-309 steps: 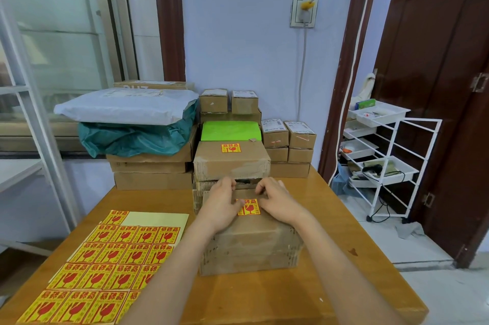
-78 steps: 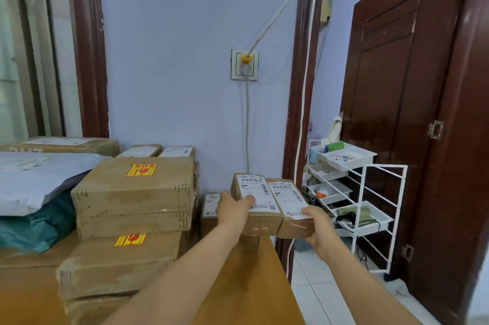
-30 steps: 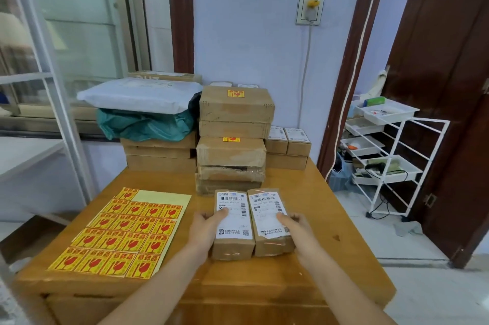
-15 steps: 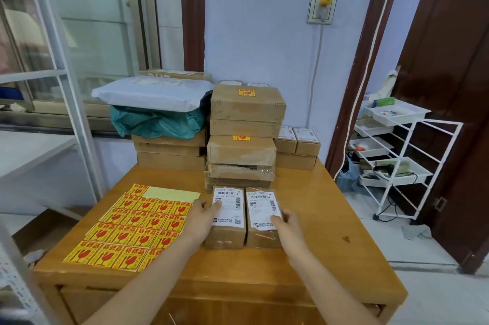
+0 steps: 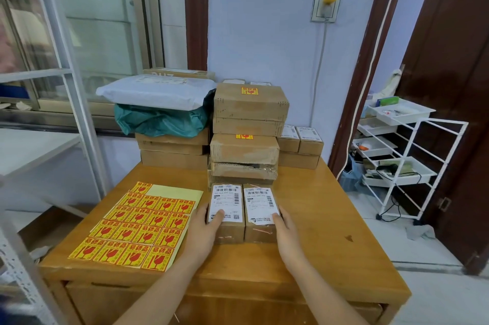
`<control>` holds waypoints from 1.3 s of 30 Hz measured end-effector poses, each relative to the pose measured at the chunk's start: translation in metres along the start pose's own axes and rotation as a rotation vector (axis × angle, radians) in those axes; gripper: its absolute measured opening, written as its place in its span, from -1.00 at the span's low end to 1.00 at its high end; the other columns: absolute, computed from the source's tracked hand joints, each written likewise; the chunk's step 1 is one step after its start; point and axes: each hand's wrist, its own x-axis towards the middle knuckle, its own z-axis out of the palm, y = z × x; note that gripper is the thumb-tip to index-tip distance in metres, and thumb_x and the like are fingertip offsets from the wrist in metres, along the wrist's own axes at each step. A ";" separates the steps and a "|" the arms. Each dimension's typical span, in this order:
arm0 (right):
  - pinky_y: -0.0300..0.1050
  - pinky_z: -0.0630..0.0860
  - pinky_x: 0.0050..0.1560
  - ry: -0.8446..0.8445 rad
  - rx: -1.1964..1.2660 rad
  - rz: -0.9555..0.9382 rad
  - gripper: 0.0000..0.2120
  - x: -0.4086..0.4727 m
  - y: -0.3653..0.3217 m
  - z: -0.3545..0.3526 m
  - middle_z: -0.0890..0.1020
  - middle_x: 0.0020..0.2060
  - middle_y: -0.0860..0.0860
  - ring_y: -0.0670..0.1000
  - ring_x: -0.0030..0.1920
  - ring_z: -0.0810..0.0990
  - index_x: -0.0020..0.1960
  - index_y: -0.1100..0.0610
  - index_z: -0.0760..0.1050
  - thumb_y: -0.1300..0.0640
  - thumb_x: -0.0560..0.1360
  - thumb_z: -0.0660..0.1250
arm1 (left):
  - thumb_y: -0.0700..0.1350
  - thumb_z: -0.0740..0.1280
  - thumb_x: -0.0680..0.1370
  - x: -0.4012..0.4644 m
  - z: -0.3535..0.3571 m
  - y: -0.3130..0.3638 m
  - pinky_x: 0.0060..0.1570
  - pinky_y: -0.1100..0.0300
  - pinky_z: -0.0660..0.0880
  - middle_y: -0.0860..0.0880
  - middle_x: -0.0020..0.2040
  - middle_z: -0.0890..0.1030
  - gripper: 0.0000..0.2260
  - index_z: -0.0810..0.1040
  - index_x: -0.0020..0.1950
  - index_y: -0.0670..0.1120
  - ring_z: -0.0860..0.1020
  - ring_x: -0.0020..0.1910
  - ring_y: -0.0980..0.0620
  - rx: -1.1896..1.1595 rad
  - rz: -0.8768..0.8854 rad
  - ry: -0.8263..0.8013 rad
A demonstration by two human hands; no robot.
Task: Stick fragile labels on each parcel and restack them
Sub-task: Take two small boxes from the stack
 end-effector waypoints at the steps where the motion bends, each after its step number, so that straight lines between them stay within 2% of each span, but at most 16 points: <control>1: -0.31 0.37 0.01 0.010 0.002 -0.004 -0.78 0.001 0.002 0.001 0.52 -0.01 -0.26 -0.24 0.01 0.47 0.16 -0.12 0.37 0.16 0.65 0.07 | -0.02 0.28 0.58 0.001 0.000 0.000 0.12 0.19 0.47 0.02 0.19 0.53 -0.70 0.47 0.32 0.00 0.49 0.17 0.05 0.010 0.004 0.017; 5: -0.15 0.33 0.33 0.046 -0.050 -0.026 -0.67 0.004 0.010 0.004 0.51 0.20 -0.14 -0.12 0.25 0.43 0.37 -0.01 0.37 0.13 0.65 0.06 | -0.06 0.26 0.60 0.002 0.002 0.001 -0.01 0.29 0.48 0.06 0.11 0.56 -0.71 0.46 0.32 -0.06 0.52 0.08 0.08 0.011 0.033 0.066; 9: -0.07 0.27 0.43 0.038 -0.136 -0.037 -0.62 0.008 0.012 0.006 0.45 0.34 -0.11 -0.07 0.38 0.36 0.45 0.01 0.31 0.08 0.65 0.04 | -0.04 0.24 0.61 0.005 0.003 0.001 -0.20 0.41 0.44 0.02 0.08 0.55 -0.68 0.41 0.34 -0.10 0.51 -0.01 0.10 0.008 0.020 0.103; 12: -0.06 0.24 0.45 0.022 -0.211 -0.053 -0.59 0.011 0.015 0.006 0.37 0.41 -0.14 -0.06 0.44 0.29 0.49 -0.03 0.24 0.02 0.65 0.03 | -0.02 0.24 0.60 0.008 0.004 0.000 -0.29 0.43 0.41 -0.01 0.08 0.56 -0.67 0.41 0.32 -0.12 0.51 -0.06 0.14 0.016 0.024 0.121; 16: -0.08 0.20 0.46 0.009 -0.268 -0.073 -0.56 0.013 0.018 0.005 0.28 0.47 -0.13 -0.08 0.47 0.23 0.52 -0.04 0.17 -0.02 0.65 0.02 | 0.00 0.23 0.61 0.013 0.005 -0.002 -0.26 0.42 0.40 -0.02 0.09 0.57 -0.66 0.42 0.33 -0.12 0.51 -0.03 0.09 0.033 0.039 0.139; 22: -0.03 0.20 0.47 0.006 -0.269 -0.063 -0.55 0.018 0.022 0.005 0.28 0.47 -0.11 -0.06 0.47 0.23 0.52 -0.03 0.16 -0.04 0.65 0.03 | -0.02 0.21 0.62 0.014 0.007 -0.002 -0.21 0.45 0.38 0.04 0.05 0.54 -0.68 0.45 0.33 -0.12 0.49 -0.01 0.10 0.052 0.066 0.152; 25: -0.04 0.21 0.46 -0.008 -0.307 -0.060 -0.52 0.020 0.024 0.005 0.27 0.48 -0.12 -0.06 0.47 0.23 0.54 -0.05 0.10 -0.09 0.64 0.01 | 0.00 0.20 0.62 0.015 0.008 -0.002 -0.10 0.35 0.43 0.02 0.11 0.55 -0.66 0.45 0.35 -0.11 0.49 0.03 0.09 0.048 0.067 0.150; 28: -0.02 0.21 0.46 -0.009 -0.326 -0.048 -0.49 0.020 0.025 0.005 0.26 0.48 -0.12 -0.06 0.48 0.22 0.55 -0.06 0.07 -0.13 0.63 -0.01 | 0.01 0.20 0.62 0.015 0.007 -0.002 -0.07 0.33 0.44 0.03 0.11 0.54 -0.65 0.44 0.35 -0.11 0.49 0.05 0.08 0.043 0.066 0.143; 35: -0.02 0.19 0.48 0.020 -0.255 -0.039 -0.52 0.016 0.020 0.006 0.28 0.48 -0.12 -0.07 0.47 0.23 0.54 -0.03 0.14 -0.09 0.64 0.02 | 0.04 0.17 0.62 0.016 0.008 -0.006 0.06 0.16 0.49 -0.06 0.17 0.57 -0.63 0.43 0.36 -0.10 0.50 0.07 0.04 0.045 0.046 0.159; 39: -0.04 0.19 0.47 0.026 -0.208 -0.024 -0.53 0.012 0.017 0.006 0.29 0.47 -0.11 -0.06 0.47 0.24 0.53 -0.01 0.15 -0.06 0.64 0.05 | 0.02 0.17 0.63 0.014 0.008 -0.003 0.01 0.20 0.46 -0.06 0.17 0.56 -0.65 0.43 0.35 -0.10 0.49 0.07 0.05 0.019 0.042 0.154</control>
